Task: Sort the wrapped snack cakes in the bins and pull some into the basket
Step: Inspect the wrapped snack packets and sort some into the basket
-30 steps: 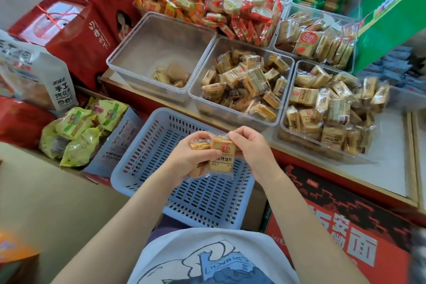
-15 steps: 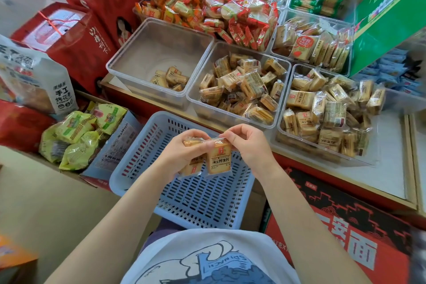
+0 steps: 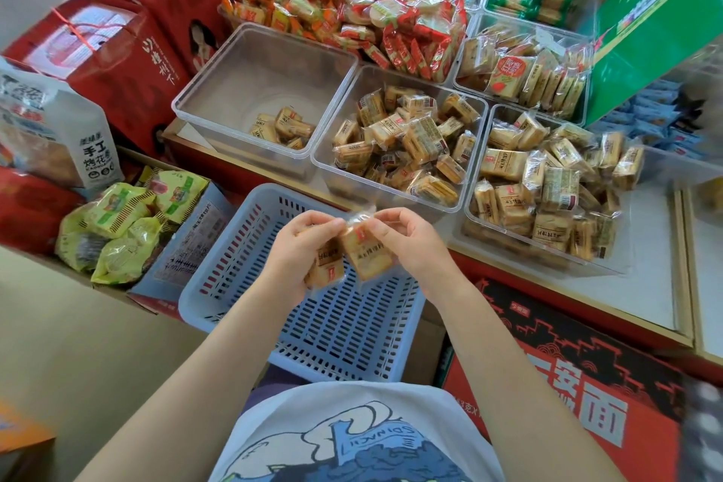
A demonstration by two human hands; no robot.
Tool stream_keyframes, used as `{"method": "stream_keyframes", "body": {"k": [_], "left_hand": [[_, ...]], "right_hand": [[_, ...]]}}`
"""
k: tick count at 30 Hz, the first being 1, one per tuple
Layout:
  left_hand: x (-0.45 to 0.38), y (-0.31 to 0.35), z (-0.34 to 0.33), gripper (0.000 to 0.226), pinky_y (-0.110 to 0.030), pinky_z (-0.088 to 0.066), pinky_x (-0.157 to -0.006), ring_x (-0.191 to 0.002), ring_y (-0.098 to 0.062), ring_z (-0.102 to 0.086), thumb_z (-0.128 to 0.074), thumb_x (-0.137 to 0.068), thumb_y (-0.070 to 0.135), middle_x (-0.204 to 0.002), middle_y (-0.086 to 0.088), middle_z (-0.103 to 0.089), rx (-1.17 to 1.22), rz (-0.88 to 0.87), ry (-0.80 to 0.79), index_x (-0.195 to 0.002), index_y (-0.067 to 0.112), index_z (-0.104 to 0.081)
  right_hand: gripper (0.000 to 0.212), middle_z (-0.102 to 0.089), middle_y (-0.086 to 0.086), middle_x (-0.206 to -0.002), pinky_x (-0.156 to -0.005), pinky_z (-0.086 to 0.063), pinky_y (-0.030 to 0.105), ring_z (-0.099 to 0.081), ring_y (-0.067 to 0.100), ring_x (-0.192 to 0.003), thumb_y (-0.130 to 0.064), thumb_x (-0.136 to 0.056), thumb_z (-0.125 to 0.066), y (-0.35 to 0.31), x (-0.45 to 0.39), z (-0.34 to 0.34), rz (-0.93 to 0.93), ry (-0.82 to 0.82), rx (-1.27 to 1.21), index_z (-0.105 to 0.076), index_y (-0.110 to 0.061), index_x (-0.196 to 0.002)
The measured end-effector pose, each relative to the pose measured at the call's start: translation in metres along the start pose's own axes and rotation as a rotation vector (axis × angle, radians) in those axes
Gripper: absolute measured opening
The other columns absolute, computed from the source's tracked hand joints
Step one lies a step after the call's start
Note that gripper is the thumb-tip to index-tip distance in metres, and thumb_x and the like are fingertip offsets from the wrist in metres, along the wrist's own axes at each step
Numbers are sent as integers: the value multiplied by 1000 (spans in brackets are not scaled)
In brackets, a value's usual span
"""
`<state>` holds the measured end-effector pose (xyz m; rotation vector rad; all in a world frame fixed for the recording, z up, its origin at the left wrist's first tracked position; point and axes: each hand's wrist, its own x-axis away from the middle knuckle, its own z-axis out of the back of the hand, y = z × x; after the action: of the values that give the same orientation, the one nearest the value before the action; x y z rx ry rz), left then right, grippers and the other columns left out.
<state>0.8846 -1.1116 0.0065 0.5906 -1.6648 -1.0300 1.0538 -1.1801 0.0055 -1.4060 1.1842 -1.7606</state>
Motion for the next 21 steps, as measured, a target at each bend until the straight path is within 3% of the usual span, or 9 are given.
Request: {"method": "stream_keyframes", "body": {"k": [3,6,8,11,16,21], "left_hand": [[-2,-3,3,10,-43,-58,-66,-89,-26,-69,-67,-97,22,-99,-11,-72,288,140,97,-103,14,-65],[-5,-5,7,25,-49,-60,-79,-96,-27,-69,-68,-96,25,-105,-11,-73,407,247,171,-117,12,-66],[-5,-8,10,29,-51,-58,-85,-97,-25,-69,-68,-95,22,-104,-10,-73,357,248,152,-121,11,-67],[-2,-11,12,21,-44,-56,-78,-100,-24,-67,-65,-94,16,-106,-10,-72,203,194,92,-114,14,-71],[4,-5,18,45,-39,-54,-77,-94,-19,-69,-74,-84,47,-108,-5,-76,27,92,-114,-122,24,-68],[8,-5,18,43,-34,-57,-71,-81,-18,-67,-74,-81,36,-102,-7,-76,49,85,-142,-120,18,-70]], "right_hand": [[29,-76,3,-110,-86,-58,34,-73,16,-100,-35,-97,-68,5,1,-1,-83,-94,84,-64,-18,-121],[23,-78,4,-105,-88,-57,34,-74,18,-93,-24,-100,-65,7,5,-7,-70,-79,-40,-67,-14,-121],[24,-77,7,-106,-88,-59,35,-73,19,-92,-20,-100,-64,6,5,-10,-50,4,-141,-67,-10,-121],[22,-77,6,-110,-85,-60,34,-73,23,-101,-20,-102,-61,2,3,-11,-9,88,-147,-66,-11,-121],[20,-77,8,-105,-81,-57,29,-69,18,-92,-22,-103,-57,-3,4,-10,32,42,-93,-71,-13,-115],[26,-76,12,-103,-77,-58,30,-68,16,-82,-30,-104,-56,0,5,-19,60,51,-129,-69,-11,-116]]}}
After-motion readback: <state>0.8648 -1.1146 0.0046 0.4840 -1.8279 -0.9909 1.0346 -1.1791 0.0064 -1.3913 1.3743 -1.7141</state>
